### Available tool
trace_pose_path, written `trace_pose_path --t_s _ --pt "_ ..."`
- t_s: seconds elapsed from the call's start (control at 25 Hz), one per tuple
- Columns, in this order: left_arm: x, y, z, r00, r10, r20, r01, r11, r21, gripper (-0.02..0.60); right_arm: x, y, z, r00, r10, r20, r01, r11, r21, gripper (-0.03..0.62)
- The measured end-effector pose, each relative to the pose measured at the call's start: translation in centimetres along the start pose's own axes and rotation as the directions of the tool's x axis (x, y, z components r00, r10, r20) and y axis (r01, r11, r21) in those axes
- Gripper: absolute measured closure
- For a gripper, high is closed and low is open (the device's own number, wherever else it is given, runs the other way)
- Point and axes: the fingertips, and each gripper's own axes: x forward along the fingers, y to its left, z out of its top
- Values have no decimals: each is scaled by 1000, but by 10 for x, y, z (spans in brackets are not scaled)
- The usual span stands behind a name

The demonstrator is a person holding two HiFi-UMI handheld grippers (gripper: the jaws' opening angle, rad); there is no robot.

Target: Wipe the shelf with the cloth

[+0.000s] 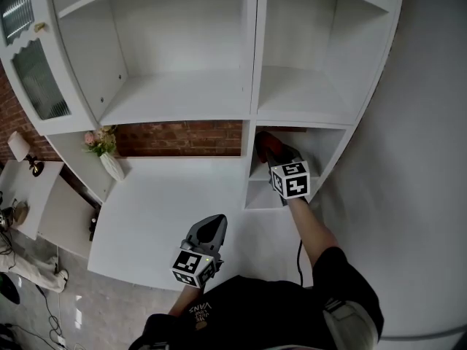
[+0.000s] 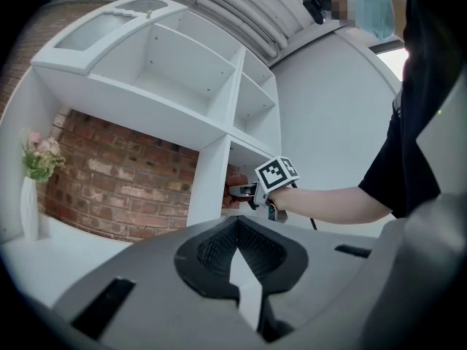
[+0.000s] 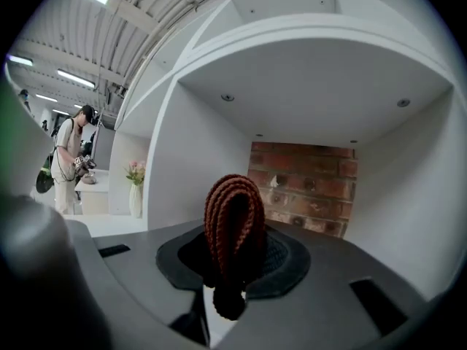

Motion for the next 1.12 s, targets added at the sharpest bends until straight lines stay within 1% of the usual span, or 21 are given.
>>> trace_pose_path --t_s 0.12,0.32,0.56,0.76,0.96,1.12 --pt "5 6 1 1000 3 8 -3 1000 -7 574 21 3 -2 999 26 -44 -27 1000 -15 507" --pt "14 12 4 1000 0 20 0 1000 -6 574 48 4 -8 992 46 -117 -47 999 1 507" --pt "19 14 0 1000 -8 14 8 1000 -11 574 73 6 -20 976 67 -206 -72 997 -19 507" --pt "20 16 -3 1000 -7 7 7 1000 -17 574 87 4 -32 955 69 -289 -86 995 -47 507" --pt "23 16 -5 1000 -10 2 10 1000 -20 574 89 0 -37 946 67 -316 -98 991 -85 507" --pt "22 17 -5 1000 -13 4 13 1000 -20 574 82 -11 -41 943 39 -330 -75 992 -98 507"
